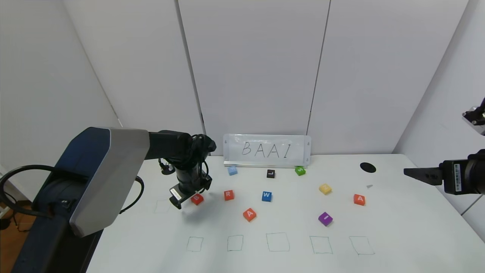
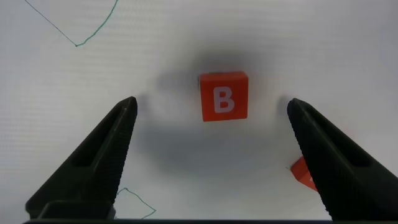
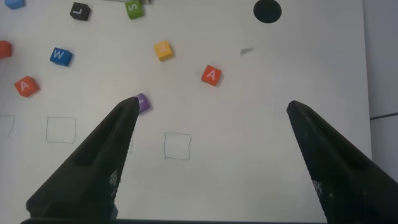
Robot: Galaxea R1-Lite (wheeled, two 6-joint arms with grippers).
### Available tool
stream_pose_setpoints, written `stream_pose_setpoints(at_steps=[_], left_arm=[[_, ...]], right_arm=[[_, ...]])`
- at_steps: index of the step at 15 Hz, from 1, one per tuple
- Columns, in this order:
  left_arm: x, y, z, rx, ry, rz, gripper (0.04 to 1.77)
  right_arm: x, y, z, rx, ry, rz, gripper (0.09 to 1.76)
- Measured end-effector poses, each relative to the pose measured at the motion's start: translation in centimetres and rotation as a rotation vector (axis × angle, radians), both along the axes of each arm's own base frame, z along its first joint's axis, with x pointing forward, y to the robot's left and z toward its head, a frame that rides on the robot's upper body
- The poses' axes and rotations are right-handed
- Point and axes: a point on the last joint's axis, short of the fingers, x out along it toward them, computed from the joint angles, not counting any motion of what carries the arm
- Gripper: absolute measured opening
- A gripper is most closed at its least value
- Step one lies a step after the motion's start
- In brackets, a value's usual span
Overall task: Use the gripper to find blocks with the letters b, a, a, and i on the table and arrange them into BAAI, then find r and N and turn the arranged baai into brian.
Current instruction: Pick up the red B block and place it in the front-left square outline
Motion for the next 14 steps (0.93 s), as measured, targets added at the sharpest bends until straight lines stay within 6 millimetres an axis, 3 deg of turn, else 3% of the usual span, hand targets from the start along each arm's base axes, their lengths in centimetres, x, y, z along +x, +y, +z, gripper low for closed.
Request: stream_pose_setpoints(at_steps=[6,10,13,14], left_arm=[[0.24,0.32,-0.8,0.011,0.006,0.019,1.72],[0.35,0.05,-0.85,0.006,-0.008,0.013,1.05],[0.34,-0.08,-1.02,0.005,-0.004,0.01,0.74],[0.34,-0.1,-1.06,0.005,-0.003,0.009,0.49]], right_arm=[[0.09,0.26,-0.38,-0.002,0.012,0.012,1.71],[0.15,0.22,-0.42,-0.002,0.014,0.01,1.71],[0.16,0.19,-0.41,-0.002,0.014,0.009,1.71],[0.17,0.19,-0.4,-0.002,0.014,0.009,1.71]])
